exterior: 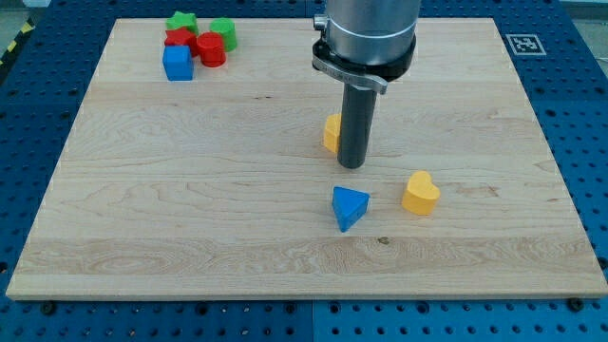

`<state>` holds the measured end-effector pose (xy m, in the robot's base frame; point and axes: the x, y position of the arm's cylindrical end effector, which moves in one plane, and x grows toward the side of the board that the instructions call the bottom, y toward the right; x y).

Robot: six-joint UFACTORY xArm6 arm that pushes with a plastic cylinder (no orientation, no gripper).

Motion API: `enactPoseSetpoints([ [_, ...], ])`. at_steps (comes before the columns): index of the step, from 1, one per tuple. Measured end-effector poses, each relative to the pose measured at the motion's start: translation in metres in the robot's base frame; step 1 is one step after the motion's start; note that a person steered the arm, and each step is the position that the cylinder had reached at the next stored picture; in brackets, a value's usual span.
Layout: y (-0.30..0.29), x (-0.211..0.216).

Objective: Move the yellow hexagon closer to the red circle

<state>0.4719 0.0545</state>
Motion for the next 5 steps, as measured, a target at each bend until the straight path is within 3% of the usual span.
enactPoseSetpoints([
  [1,0.007,-0.028],
  [2,-0.018,-0.085],
  [3,-0.039,-0.107],
  [5,0.016,-0.082],
])
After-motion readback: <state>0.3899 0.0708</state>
